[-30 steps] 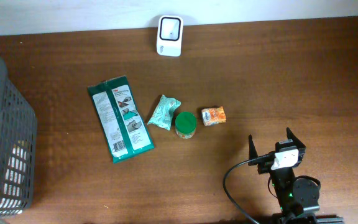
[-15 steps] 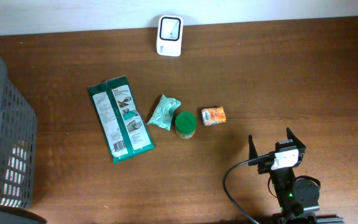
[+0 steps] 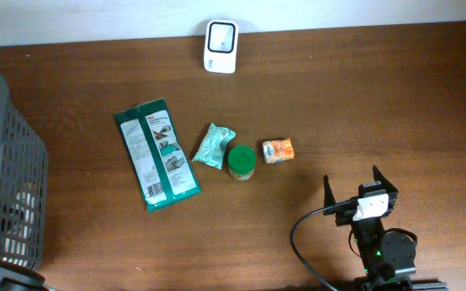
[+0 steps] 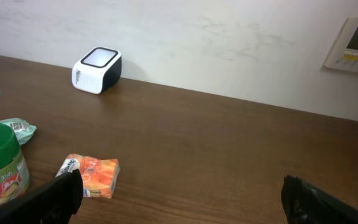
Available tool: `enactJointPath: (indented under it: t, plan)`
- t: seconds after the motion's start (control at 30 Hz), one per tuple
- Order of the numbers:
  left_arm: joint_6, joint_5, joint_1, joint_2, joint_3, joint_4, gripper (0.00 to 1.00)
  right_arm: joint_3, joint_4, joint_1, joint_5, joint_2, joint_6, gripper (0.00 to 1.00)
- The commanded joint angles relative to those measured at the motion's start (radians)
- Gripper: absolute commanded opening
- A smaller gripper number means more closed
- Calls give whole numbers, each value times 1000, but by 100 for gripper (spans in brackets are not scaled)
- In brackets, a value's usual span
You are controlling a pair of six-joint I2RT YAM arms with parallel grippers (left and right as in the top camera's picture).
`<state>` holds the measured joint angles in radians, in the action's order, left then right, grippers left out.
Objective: Scan the item barcode
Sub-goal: 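Grasp the white tube with gold cap and lift it out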
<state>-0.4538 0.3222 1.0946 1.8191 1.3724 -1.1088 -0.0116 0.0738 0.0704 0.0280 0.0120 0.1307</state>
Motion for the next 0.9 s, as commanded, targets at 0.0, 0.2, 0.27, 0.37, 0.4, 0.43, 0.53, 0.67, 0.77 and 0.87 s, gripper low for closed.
enactJointPath:
  t: [0.0,0.2,0.27,0.37,0.4,0.43,0.53,0.67,0.77,0.87]
  plan:
    - [-20,-8,4,8,-59,53,74,6,1,-5,13,-8,-7,98]
    - [-19,-27,4,8,-99,129,64,6,1,-5,13,-8,-7,99]
    - [-19,-27,4,8,-117,157,61,6,1,-5,13,-8,-7,98]
    - [-20,-27,4,8,-147,196,61,6,1,-5,13,-8,-7,98]
    - [-20,-28,4,8,-161,214,61,6,1,-5,13,-8,-7,98]
    - [-20,-35,4,8,-170,226,62,6,1,-5,13,-8,-7,98]
    - [-19,-109,4,8,-193,256,52,6,1,-5,13,-8,-7,98]
    - [-18,-113,4,8,-172,271,5,6,1,-5,13,-8,-7,98]
    - [40,-114,3,6,-92,228,0,6,1,-5,13,-8,-7,98]
    - [121,-111,2,-4,26,156,0,6,1,-5,13,-8,-7,98]
